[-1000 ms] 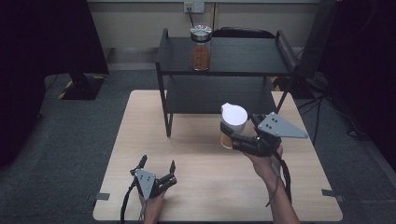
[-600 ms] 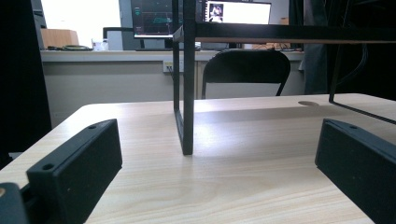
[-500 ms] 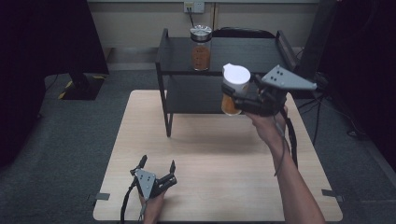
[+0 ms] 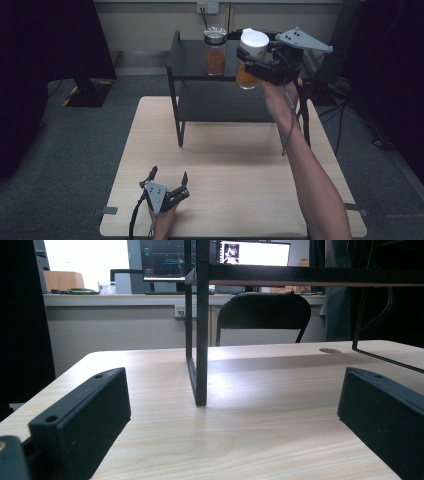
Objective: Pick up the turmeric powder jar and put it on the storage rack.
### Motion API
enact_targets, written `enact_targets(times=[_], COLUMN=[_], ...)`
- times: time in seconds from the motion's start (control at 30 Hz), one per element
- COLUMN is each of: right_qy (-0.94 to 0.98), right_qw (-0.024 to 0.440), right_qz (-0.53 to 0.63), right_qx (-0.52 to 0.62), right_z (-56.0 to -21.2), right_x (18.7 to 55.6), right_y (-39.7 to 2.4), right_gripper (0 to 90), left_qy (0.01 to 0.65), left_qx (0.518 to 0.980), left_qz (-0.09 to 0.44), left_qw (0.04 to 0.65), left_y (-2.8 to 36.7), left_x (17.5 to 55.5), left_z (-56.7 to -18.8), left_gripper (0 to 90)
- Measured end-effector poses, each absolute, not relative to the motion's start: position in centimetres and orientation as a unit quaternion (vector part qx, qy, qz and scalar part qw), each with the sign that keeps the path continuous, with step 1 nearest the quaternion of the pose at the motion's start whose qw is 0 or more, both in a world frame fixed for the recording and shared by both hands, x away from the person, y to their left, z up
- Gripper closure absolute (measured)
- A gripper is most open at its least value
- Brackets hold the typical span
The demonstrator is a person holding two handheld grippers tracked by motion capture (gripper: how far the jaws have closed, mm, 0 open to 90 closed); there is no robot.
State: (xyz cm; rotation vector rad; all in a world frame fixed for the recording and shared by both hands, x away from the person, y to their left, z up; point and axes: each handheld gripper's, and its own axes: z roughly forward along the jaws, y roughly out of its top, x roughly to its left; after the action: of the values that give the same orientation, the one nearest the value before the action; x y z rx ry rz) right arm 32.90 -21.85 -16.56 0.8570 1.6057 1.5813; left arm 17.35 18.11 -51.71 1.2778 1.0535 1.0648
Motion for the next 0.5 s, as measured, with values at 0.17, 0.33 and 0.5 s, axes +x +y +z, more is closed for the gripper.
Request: enact_targets(times=[0.17, 0.33, 0.5], right_qy=[0.609, 0.593, 0.587], right_qw=[0.386, 0.394, 0.392], right_qz=[0.595, 0.589, 0.585], right_qx=[0.355, 0.383, 0.4], right_z=[-16.2, -15.9, -15.8], right_x=[33.7, 34.9, 36.0], right_y=[-20.1, -19.1, -18.5], right_gripper=[30.1, 30.1, 30.1], left_qy=[0.445, 0.445, 0.445], left_qx=[0.541, 0.541, 0.541], left_qz=[0.451, 0.451, 0.451], left_qw=[0.553, 0.553, 0.553], left_y=[18.1, 18.1, 18.1], left_x=[17.3, 17.3, 17.3], left_z=[-51.7, -51.7, -51.7], left_gripper=[0.1, 0.1, 0.1])
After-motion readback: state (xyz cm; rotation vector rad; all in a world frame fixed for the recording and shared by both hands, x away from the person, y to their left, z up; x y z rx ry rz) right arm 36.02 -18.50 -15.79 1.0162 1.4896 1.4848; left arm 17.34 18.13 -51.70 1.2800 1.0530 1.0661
